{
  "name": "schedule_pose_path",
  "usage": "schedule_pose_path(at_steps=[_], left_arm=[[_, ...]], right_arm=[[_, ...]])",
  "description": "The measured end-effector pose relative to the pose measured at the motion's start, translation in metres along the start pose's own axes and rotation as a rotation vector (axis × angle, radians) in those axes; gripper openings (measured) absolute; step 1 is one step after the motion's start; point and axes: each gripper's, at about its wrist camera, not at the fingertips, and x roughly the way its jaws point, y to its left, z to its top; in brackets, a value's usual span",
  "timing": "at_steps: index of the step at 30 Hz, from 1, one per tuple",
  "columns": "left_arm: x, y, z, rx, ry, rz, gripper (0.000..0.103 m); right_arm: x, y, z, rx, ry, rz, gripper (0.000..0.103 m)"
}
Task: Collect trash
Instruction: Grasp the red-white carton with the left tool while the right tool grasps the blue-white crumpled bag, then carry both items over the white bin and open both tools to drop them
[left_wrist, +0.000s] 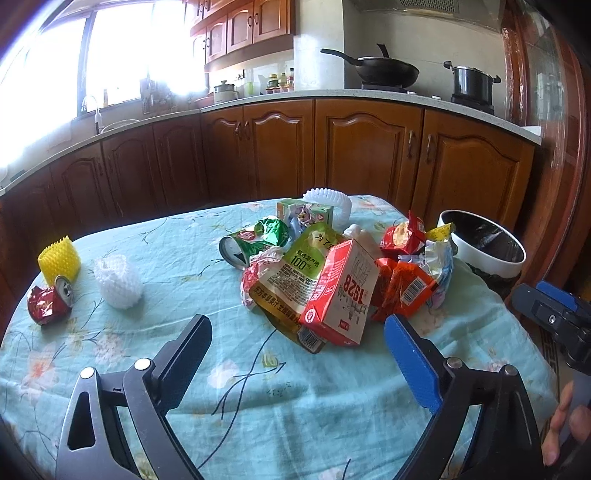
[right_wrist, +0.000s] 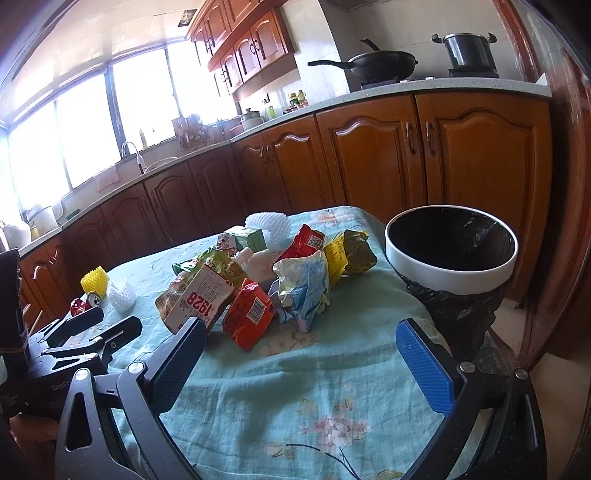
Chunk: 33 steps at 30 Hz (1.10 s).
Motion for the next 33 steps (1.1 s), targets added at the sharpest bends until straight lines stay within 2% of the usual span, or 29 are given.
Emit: schedule_pose_path(at_steps=[10, 17, 21, 23, 24, 25, 28, 33], left_arm=[[0.038, -0.006, 0.018, 0.032, 0.076, -0.043, 0.086], [0.063, -0.005, 0.03, 0.049, 0.114, -0.036, 0.084], [0.078, -0.01, 0.031, 0.061, 0.151, -0.053, 0.075], [0.086, -0.013, 0.03, 0.063, 0.169, -0.065, 0.071], [0.088, -0.014, 0.03, 0.063, 0.176, -0.076, 0.063], [0.09, -0.015, 0.029, 0.064, 0.186, -0.087, 0.054], [0.087, -0.018, 0.029, 0.085, 0.17, -0.076, 0.04], [0.08, -0.013, 0.029, 0.062, 0.165, -0.119, 0.038]], right_arm=[[0.05, -0.012, 0.01, 0.052, 0.12, 0.034, 0.072], [0.08, -0.02, 0.019, 0.083, 0.178, 0.063, 0.067], [0.095, -0.025, 0.019, 0.115, 0.214, 0.095, 0.059], [0.1, -0.027, 0.018, 0.129, 0.231, 0.113, 0.045], [0.101, -0.028, 0.018, 0.134, 0.237, 0.122, 0.04], [0.102, -0.028, 0.017, 0.134, 0.239, 0.128, 0.031], [0.097, -0.025, 0.018, 0.12, 0.221, 0.138, 0.027], [0.084, -0.022, 0.02, 0.108, 0.187, 0.157, 0.025]])
